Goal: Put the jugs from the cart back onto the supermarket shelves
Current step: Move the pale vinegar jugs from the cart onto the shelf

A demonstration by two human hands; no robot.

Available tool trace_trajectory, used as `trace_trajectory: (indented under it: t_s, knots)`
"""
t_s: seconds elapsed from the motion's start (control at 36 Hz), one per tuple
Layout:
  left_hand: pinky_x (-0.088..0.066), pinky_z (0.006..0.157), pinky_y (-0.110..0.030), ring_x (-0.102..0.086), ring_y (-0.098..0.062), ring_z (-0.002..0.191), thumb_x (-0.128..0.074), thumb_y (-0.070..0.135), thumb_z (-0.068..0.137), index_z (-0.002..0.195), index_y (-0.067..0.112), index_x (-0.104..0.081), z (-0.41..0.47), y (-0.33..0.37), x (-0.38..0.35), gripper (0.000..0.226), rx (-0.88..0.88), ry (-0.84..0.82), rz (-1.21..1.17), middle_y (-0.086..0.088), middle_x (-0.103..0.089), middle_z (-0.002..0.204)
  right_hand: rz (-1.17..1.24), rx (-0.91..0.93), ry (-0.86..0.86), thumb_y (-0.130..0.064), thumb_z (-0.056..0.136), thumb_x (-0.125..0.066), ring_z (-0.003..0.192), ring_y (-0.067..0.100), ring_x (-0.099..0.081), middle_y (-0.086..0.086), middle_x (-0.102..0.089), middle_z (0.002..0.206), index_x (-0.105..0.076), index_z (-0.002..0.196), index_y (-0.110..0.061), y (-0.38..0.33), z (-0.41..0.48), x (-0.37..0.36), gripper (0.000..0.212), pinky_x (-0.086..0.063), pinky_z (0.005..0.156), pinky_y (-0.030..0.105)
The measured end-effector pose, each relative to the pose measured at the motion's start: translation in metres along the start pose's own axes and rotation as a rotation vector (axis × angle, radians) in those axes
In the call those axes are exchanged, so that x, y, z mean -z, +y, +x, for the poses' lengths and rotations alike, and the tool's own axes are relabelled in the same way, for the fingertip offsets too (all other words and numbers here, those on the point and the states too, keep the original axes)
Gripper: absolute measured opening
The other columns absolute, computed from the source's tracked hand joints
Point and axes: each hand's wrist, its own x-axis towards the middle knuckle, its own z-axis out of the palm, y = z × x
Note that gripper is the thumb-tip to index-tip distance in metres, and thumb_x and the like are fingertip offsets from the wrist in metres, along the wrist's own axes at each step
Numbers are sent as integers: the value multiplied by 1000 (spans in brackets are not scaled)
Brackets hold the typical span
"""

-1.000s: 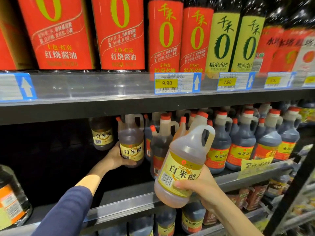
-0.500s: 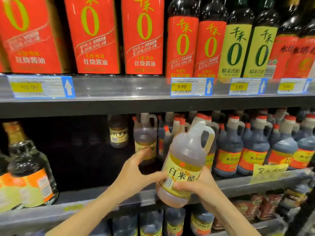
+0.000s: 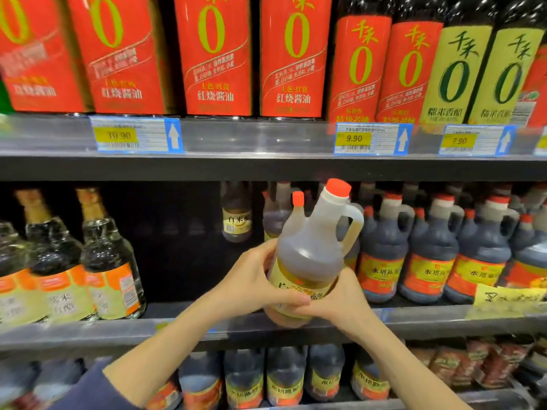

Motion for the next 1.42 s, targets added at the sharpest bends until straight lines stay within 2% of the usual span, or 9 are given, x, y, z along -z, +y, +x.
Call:
trace_trajectory:
  t_s: [0.17, 0.31, 0.42, 0.61, 0.75, 0.92, 1.03, 1.14, 1.42]
  knots:
    - [-53, 92, -25, -59, -2, 111, -88, 25, 62, 129, 26, -47, 6, -9, 0, 78, -8, 79, 48, 12, -62, 119, -134, 58, 82, -43, 43, -88, 107, 2, -61, -12, -66, 112, -53, 121, -18, 1, 12, -5, 89, -53, 86, 19]
    - [-53, 92, -26, -61, -5, 111, -90, 22, 60, 127, 18, -49, 16, -30, -2, 78, 51, 134, 10, 4, -64, 118, -253, 130, 170, -24, 55, -91, 96, -20, -52, -25, -59, 102, -54, 115, -26, 9, 21, -10, 71, -44, 75, 1]
    - [-53, 86, -20, -63, -5, 108, -89, 20, 62, 123, 17, -51, 22, -48, -6, 71, 90, 157, -16, 3, -67, 113, -310, 139, 175, -25, 58, -89, 92, -20, -56, -17, -64, 97, -61, 107, -16, 20, 24, -14, 57, -46, 73, 4]
    - [-50, 79, -11, -62, 4, 103, -87, 14, 65, 126, 14, -46, 23, -73, -13, 73, 114, 136, -16, 6, -66, 109, -483, 57, 134, -36, 60, -84, 87, 17, -63, 6, -68, 93, -60, 96, -4, 50, 31, -21, 55, -53, 72, 35]
    - [-49, 81, -11, -58, 7, 105, -85, 13, 67, 128, 18, -41, 29, -81, -12, 76, 102, 143, -22, 8, -61, 114, -560, 30, 123, -28, 63, -83, 77, 16, -50, 4, -57, 85, -51, 87, -6, 53, 36, -22, 46, -38, 57, 17]
    - [-51, 84, -14, -60, 5, 101, -85, 19, 67, 124, 25, -40, 40, -92, -11, 73, 136, 140, -23, 10, -60, 112, -504, 0, 71, -42, 62, -79, 90, 18, -59, 4, -63, 96, -54, 108, -3, 56, 42, -23, 65, -43, 67, 19]
    - [-52, 86, -19, -60, -3, 105, -89, 40, 55, 124, 29, -40, 48, -97, -12, 86, 176, 134, -42, 10, -60, 114, -526, 2, 73, -29, 74, -77, 79, 15, -48, 1, -51, 84, -47, 94, -7, 57, 40, -27, 42, -35, 56, 15]
    - [-52, 87, -21, -60, -5, 107, -85, 27, 65, 126, 27, -40, 51, -99, -11, 76, 184, 127, -33, 9, -60, 117, -507, 34, 70, -26, 79, -74, 84, 11, -46, -9, -44, 81, -41, 93, -14, 58, 36, -30, 38, -38, 60, 11]
    - [-54, 87, -23, -60, -6, 108, -83, 23, 70, 131, 21, -40, 48, -97, -17, 74, 186, 162, -58, 6, -60, 118, -499, 52, 196, -32, 73, -79, 92, 17, -61, 7, -66, 98, -57, 110, -4, 64, 32, -29, 51, -51, 76, 28]
